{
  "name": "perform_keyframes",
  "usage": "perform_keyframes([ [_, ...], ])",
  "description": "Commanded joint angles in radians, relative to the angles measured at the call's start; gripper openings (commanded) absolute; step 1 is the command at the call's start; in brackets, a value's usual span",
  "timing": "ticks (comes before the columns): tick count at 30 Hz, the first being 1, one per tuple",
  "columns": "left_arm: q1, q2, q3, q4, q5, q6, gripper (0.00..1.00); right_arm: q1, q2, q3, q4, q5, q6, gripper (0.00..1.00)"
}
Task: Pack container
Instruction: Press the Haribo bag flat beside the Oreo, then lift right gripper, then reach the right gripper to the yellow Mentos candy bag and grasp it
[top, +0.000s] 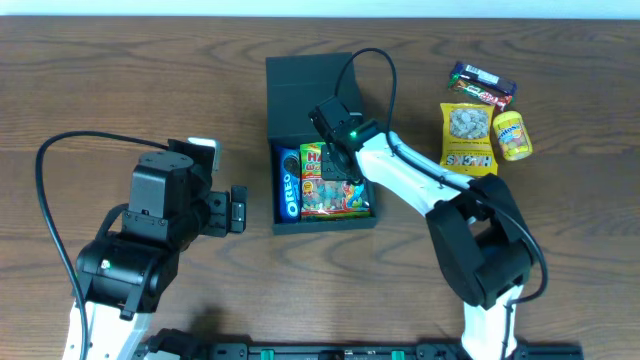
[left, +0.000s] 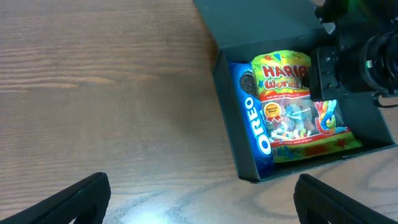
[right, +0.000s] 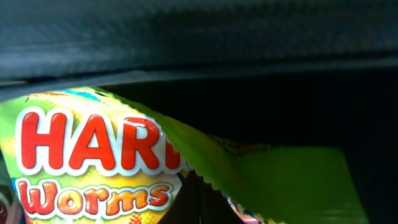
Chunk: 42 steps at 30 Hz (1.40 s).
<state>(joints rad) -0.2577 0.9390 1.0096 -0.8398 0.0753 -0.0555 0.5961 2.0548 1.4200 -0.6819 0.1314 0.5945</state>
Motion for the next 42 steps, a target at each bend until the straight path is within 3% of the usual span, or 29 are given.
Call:
perform_keyframes([
  [1,0.004,-0.001,0.022,-0.002,0.004,-0.012,0.95,0.005,0.013,0.007,-0.018,0.021,0.019,0.01],
  [9,0.004,-0.001,0.022,-0.001,0.003,-0.012,0.95,0.003,-0.078,0.19,-0.192,0.023,-0.035,0.01],
  [17,0.004,-0.001,0.022,-0.001,0.003,-0.011,0.95,-0.045,-0.339,0.361,-0.243,0.07,-0.186,0.03],
  [22,0.004,-0.001,0.022,-0.002,0.004,-0.012,0.95,-0.18,-0.454,0.361,-0.331,0.15,-0.188,0.05],
  [29,0.004,-0.001,0.022,-0.001,0.004,-0.012,0.95,-0.462,-0.447,0.35,-0.529,0.149,-0.188,0.08],
  [39,0.004,-0.001,0.022,-0.001,0.004,-0.012,0.95,-0.699,-0.444,0.336,-0.551,0.021,-0.237,0.12],
  [42,0.004,-0.001,0.022,-0.001,0.004,-0.012,0.95,-0.705,-0.444,0.275,-0.496,0.016,-0.244,0.22],
])
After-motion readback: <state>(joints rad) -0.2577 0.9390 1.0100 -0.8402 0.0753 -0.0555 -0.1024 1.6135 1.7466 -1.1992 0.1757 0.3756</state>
